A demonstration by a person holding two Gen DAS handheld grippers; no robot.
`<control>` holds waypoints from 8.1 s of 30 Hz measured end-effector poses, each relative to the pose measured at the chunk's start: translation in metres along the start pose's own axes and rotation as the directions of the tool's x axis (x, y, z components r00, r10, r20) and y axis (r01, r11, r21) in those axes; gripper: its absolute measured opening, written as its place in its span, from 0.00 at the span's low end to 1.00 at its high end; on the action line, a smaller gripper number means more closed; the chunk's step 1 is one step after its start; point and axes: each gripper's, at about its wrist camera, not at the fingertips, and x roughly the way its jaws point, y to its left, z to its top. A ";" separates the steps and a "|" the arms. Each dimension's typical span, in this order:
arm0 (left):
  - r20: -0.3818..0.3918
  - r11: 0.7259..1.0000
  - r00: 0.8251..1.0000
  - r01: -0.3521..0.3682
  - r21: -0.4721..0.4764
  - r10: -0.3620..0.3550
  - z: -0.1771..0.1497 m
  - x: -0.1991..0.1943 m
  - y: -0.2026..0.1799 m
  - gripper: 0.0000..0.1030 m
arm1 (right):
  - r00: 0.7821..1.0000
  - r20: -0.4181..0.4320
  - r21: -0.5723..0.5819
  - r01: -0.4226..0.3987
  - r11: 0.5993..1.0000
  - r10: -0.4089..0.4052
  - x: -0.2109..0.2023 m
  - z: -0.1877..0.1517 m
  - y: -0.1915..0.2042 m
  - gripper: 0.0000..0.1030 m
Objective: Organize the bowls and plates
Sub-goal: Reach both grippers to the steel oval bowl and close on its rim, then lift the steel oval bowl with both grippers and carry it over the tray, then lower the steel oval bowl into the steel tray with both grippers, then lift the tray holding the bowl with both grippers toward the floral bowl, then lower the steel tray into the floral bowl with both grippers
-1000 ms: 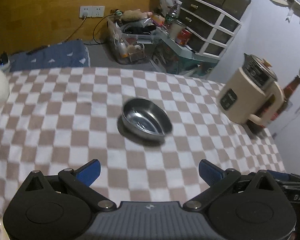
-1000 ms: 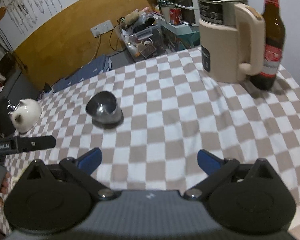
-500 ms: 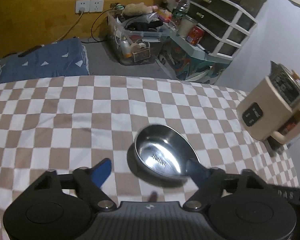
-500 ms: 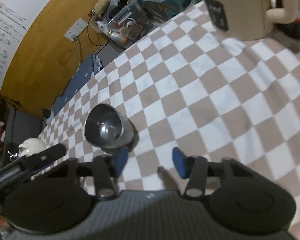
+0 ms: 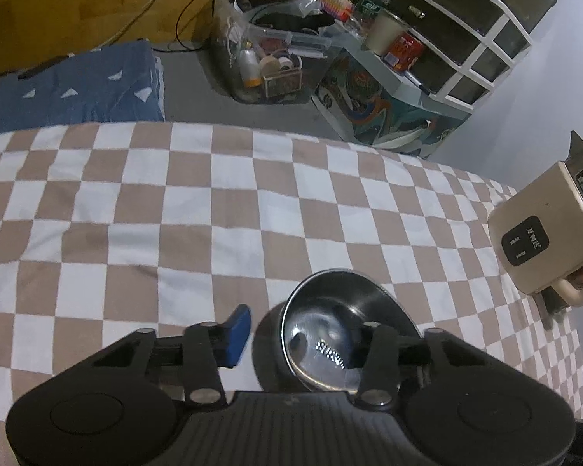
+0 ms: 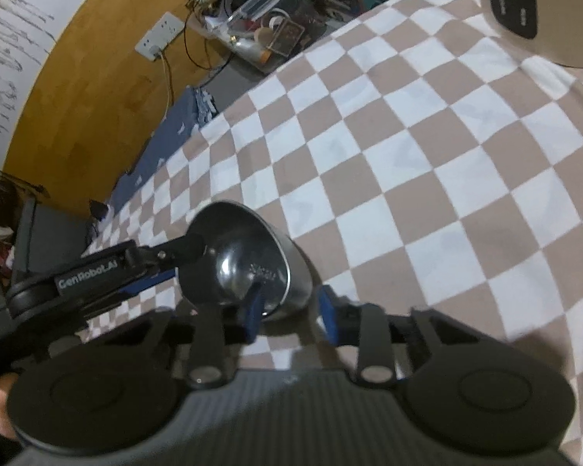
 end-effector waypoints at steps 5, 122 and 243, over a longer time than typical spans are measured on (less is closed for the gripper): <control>0.026 1.000 1.000 -0.004 -0.001 0.004 -0.005 -0.009 -0.003 0.10 | 1.000 0.010 -0.027 0.008 1.000 -0.007 -0.003 0.001 0.004 0.19; -0.205 0.995 0.979 0.034 0.096 -0.014 -0.237 -0.101 -0.104 0.24 | 0.988 -0.100 -0.302 0.086 0.950 -0.121 -0.109 -0.105 -0.102 0.12; 0.063 0.984 0.997 0.056 -0.170 -0.046 -0.221 -0.244 0.150 0.05 | 0.990 -0.131 -0.255 -0.075 0.964 0.042 -0.066 -0.179 0.095 0.09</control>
